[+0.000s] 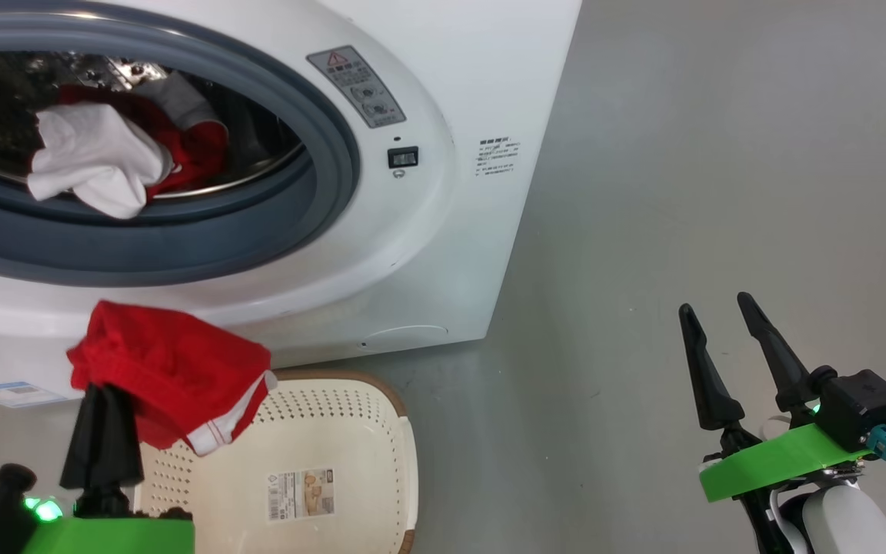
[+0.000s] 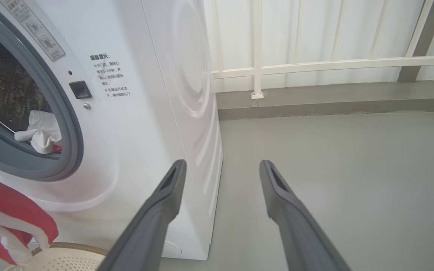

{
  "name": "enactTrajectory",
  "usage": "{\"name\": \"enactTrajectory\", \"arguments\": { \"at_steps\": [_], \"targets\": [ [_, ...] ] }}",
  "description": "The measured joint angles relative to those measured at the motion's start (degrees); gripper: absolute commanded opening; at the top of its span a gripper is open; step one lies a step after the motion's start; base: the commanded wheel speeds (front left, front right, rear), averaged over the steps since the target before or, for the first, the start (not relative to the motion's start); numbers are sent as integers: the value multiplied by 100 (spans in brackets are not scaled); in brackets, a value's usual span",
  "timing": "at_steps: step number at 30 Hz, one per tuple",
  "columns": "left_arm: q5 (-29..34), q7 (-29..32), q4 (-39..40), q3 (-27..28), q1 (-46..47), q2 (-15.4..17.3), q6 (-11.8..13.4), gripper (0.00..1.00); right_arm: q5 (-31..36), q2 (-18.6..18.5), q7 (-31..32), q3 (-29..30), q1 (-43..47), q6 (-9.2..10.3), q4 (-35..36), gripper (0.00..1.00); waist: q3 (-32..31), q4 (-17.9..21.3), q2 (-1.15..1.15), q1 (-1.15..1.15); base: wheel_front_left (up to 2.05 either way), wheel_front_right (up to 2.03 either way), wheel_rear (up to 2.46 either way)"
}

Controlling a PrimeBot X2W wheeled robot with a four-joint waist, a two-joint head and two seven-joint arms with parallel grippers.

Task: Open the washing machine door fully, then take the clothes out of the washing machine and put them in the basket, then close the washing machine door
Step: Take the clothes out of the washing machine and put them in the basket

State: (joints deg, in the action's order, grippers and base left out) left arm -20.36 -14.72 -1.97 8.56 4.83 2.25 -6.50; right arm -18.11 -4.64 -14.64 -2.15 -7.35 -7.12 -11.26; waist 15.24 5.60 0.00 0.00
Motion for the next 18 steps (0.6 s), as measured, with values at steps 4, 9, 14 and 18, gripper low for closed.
{"name": "enactTrajectory", "arguments": {
  "at_steps": [4,9,14,18],
  "targets": [
    [3,0,-576,37,-20,0,1,0,0,-1,0,-23,-19,0,16,100,90,28,0,0,0,0,0],
    [101,0,-1313,70,-16,1,-3,0,0,0,0,-40,-173,0,51,100,246,81,0,0,0,0,0],
    [170,1,-1987,42,35,1,-18,0,0,4,1,-62,-249,0,55,100,431,148,0,0,0,0,0],
    [249,2,-2513,-97,220,0,-58,0,0,18,1,-73,-293,0,56,100,589,197,0,0,0,0,0]
  ]
}}
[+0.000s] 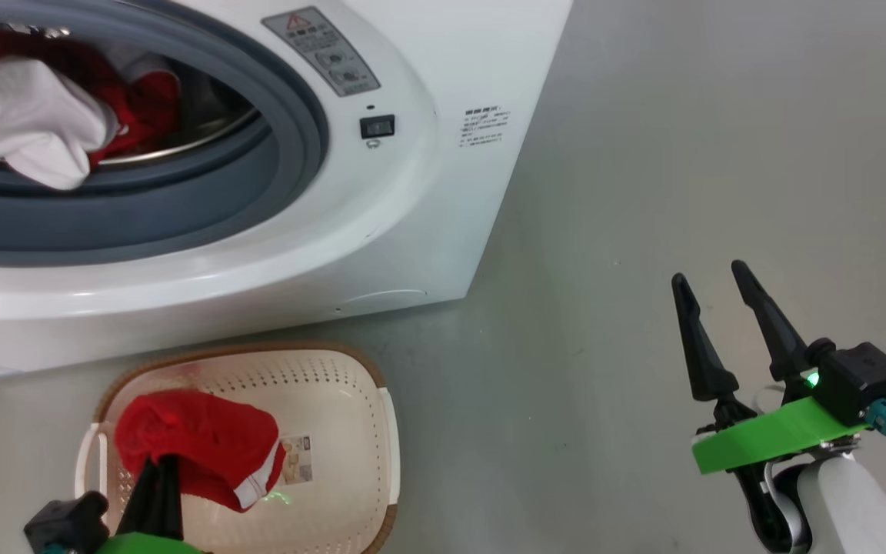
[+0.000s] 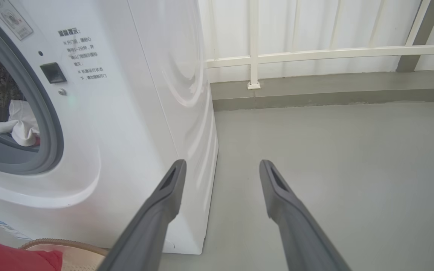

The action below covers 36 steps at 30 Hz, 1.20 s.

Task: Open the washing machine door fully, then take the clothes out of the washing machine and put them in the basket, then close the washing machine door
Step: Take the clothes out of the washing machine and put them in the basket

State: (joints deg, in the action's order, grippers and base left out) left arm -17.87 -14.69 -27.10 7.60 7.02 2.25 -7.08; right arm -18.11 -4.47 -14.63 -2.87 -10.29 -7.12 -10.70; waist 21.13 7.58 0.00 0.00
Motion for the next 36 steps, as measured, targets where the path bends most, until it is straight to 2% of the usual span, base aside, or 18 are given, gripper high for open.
{"name": "enactTrajectory", "arguments": {
  "at_steps": [12,21,36],
  "targets": [
    [330,0,-1414,-252,867,8,-9,0,-1,71,-1,-100,-287,0,22,100,499,119,0,0,0,0,0],
    [379,5,-2563,-634,1639,149,-9,0,-2,107,-1,-166,-466,0,33,100,926,150,0,0,0,0,0],
    [359,5,-3673,-1143,2632,339,-9,0,-9,125,-1,-204,-888,0,82,100,1647,184,0,0,0,0,0]
  ]
}}
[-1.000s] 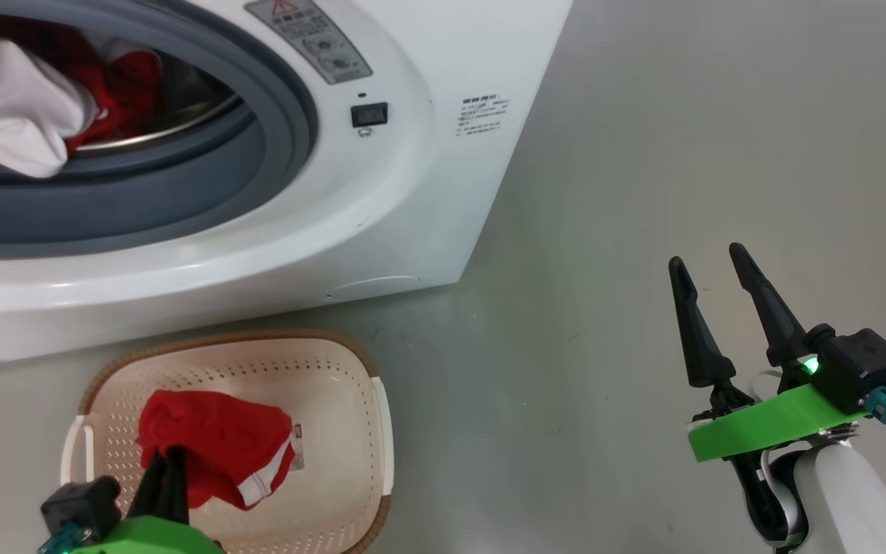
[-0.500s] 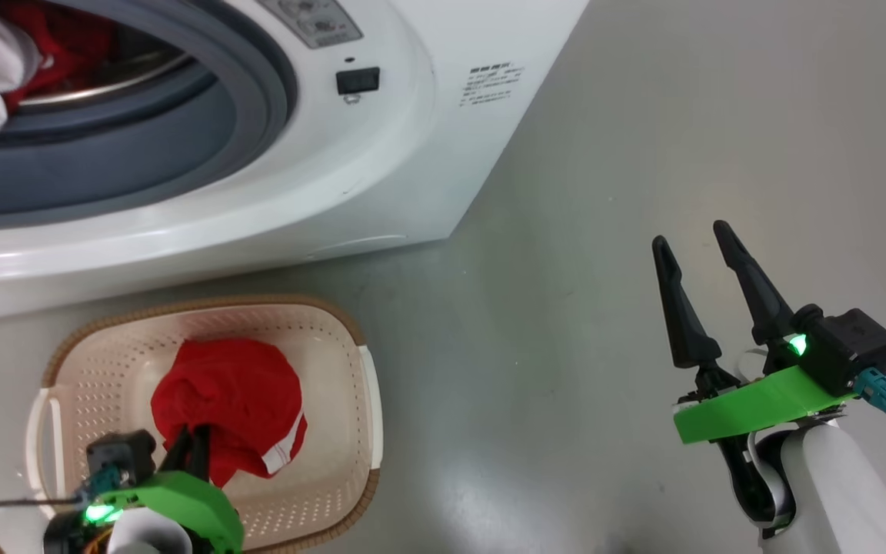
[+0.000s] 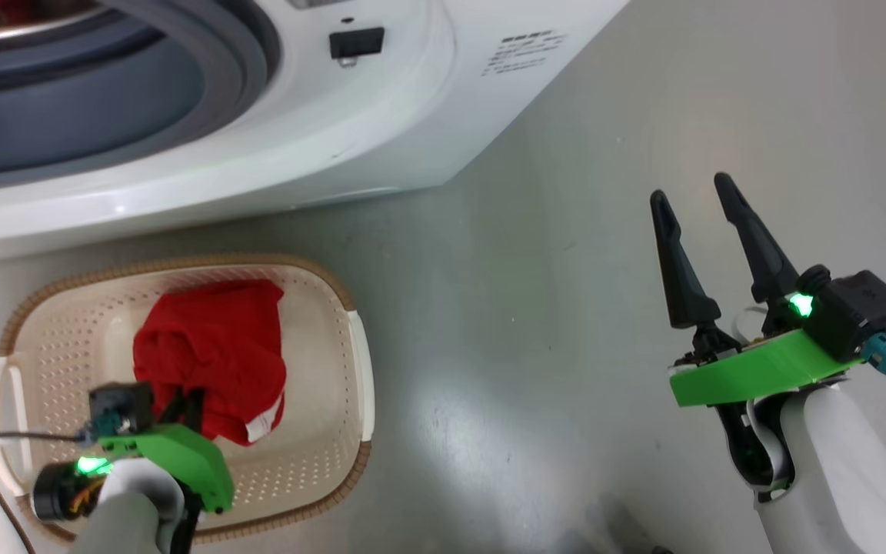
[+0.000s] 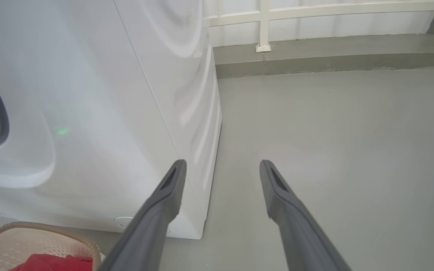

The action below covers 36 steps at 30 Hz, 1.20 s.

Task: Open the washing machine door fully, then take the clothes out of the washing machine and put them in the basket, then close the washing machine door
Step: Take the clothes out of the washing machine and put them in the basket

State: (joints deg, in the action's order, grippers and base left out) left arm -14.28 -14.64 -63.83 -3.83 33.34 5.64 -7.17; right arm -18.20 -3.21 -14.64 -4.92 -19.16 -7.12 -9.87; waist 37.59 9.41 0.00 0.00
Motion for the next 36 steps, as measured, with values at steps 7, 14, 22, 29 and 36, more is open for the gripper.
{"name": "enactTrajectory", "arguments": {
  "at_steps": [7,14,22,29,36],
  "targets": [
    [-73,0,-265,-185,398,78,0,0,0,2,0,-37,-130,0,48,100,297,-1,0,0,0,0,0],
    [-167,0,-619,-326,708,114,-1,0,0,5,0,-91,-264,0,64,100,513,0,0,0,0,0,0],
    [-409,99,-879,-537,935,134,-1,100,0,8,0,-111,-277,0,65,100,549,12,0,0,0,0,0],
    [-593,85,-918,-644,945,207,-1,100,-1,8,0,-108,-277,0,64,100,491,-4,0,0,0,0,0],
    [-871,35,-747,-713,926,212,-1,100,0,8,0,-75,-274,0,23,100,288,-48,0,0,0,0,0]
  ]
}}
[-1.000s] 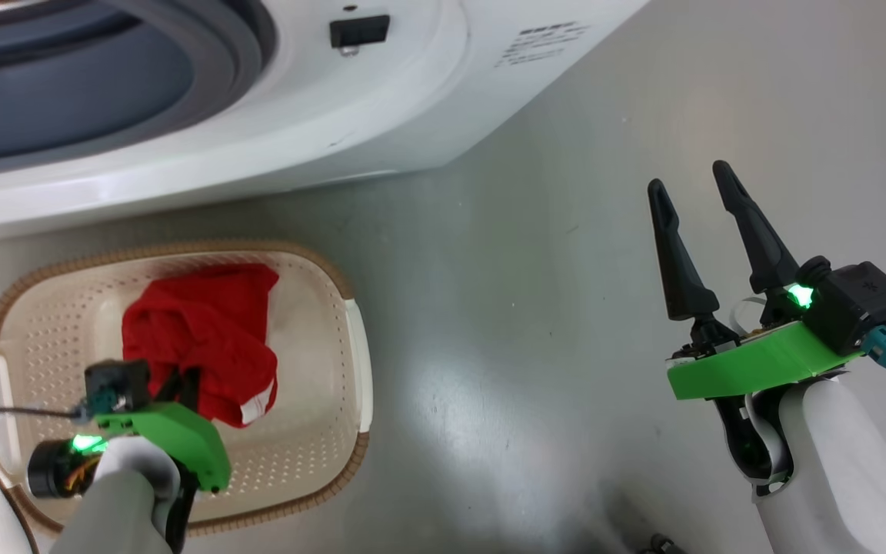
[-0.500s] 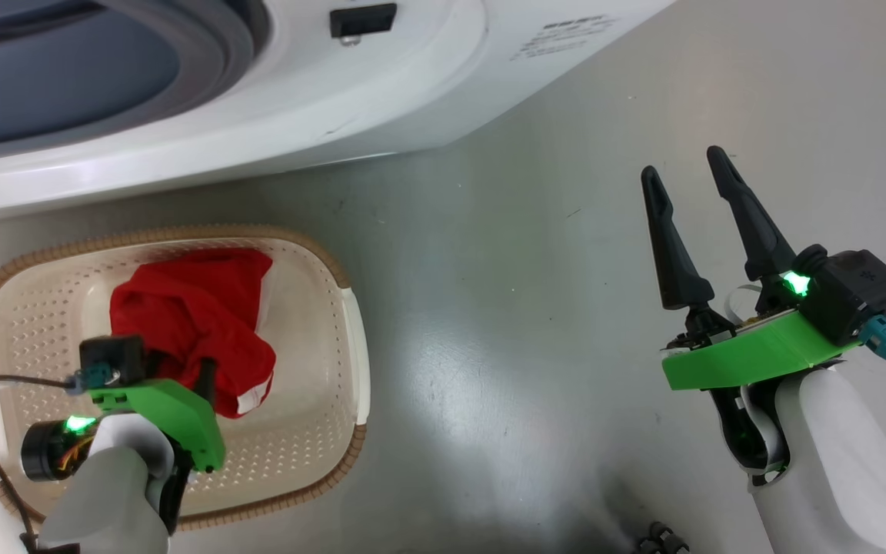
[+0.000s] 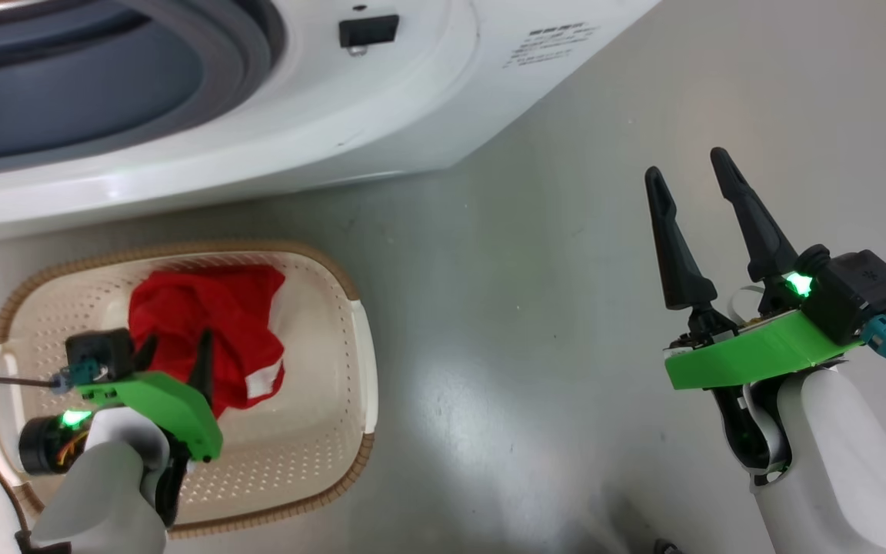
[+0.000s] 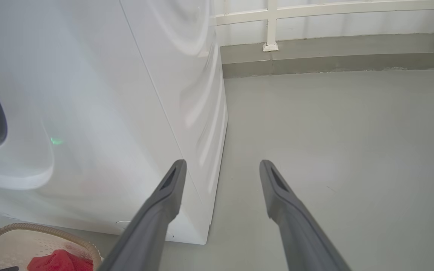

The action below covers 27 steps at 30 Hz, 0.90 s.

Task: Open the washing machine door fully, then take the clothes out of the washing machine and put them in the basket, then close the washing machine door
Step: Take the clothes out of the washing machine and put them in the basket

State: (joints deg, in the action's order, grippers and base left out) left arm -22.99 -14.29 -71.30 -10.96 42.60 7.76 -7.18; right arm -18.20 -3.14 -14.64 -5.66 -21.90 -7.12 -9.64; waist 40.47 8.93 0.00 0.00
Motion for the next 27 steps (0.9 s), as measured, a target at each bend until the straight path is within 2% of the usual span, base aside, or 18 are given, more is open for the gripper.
{"name": "enactTrajectory", "arguments": {
  "at_steps": [13,27],
  "targets": [
    [-166,-1,1285,235,-774,-14,0,100,9,-46,0,91,237,0,-120,100,-745,-191,0,0,0,0,0],
    [593,-1,3082,1084,-1989,-316,-34,100,9,-190,0,129,923,0,-240,100,-1855,-419,0,0,0,0,0]
  ]
}}
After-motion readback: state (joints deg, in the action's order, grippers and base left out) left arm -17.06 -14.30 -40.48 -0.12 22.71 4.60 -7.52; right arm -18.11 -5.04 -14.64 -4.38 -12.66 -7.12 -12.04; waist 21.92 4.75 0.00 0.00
